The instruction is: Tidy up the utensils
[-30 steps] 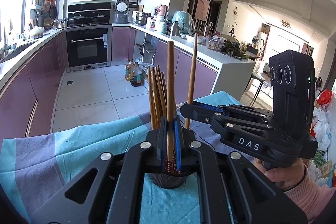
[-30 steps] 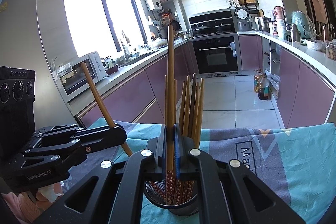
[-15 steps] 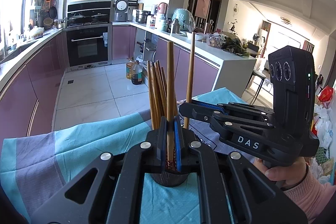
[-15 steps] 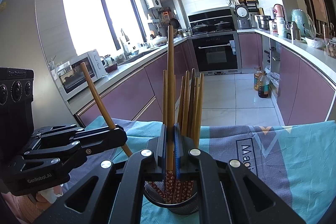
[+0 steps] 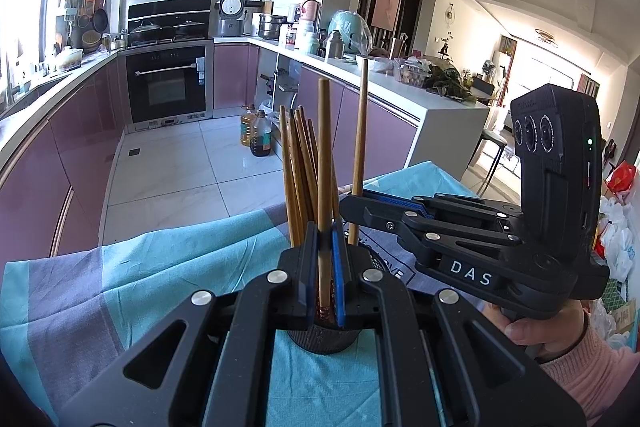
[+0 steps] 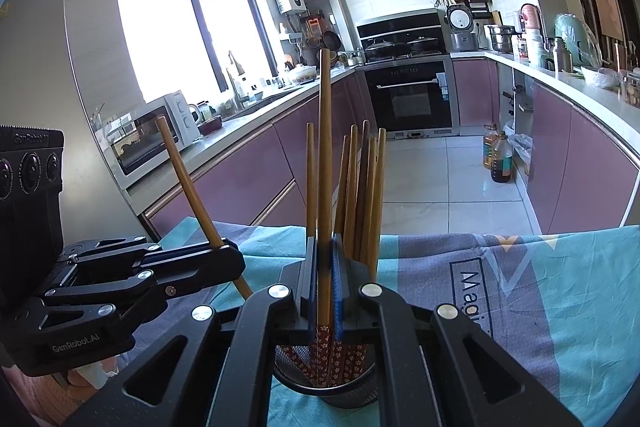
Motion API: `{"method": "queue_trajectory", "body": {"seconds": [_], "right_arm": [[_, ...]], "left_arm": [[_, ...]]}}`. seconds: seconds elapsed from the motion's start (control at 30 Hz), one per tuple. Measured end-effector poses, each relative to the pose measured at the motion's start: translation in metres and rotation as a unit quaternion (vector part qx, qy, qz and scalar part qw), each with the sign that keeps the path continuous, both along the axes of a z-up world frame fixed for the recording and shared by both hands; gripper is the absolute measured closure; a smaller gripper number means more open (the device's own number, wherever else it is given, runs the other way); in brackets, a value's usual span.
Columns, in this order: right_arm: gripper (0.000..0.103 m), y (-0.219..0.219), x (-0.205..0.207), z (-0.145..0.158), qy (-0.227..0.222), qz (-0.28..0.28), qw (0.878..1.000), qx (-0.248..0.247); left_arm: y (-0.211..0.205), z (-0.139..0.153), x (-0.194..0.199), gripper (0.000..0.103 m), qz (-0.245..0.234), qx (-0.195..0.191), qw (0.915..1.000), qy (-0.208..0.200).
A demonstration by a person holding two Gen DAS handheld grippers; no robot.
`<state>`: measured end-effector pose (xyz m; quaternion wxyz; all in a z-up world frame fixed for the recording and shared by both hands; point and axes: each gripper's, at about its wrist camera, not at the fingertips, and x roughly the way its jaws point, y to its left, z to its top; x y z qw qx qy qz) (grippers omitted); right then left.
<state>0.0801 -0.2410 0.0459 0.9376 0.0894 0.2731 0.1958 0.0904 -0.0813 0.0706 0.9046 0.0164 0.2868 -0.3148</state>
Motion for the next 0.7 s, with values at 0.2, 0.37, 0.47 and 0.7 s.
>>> {"method": "queue_trajectory", "body": {"seconds": [0.2, 0.37, 0.47, 0.7], "right_arm": [[0.097, -0.0001, -0.0004, -0.0039, 0.003, 0.001, 1.0, -0.002], [0.097, 0.0003, -0.001, -0.0048, 0.005, 0.002, 1.0, -0.002], [0.097, 0.0005, -0.0009, -0.0047, 0.005, 0.002, 1.0, -0.002], [0.097, 0.0006, -0.0012, -0.0069, 0.006, 0.002, 1.0, -0.003]], "left_arm": [[-0.002, -0.0008, -0.0011, 0.096, 0.0, 0.002, 1.0, 0.002], [-0.0006, -0.0042, 0.0004, 0.096, 0.0, 0.003, 1.0, 0.004], [-0.0004, -0.0066, 0.0008, 0.096, 0.0, 0.004, 1.0, 0.005], [-0.0016, -0.0095, 0.0005, 0.096, -0.001, 0.004, 1.0, 0.005]]}}
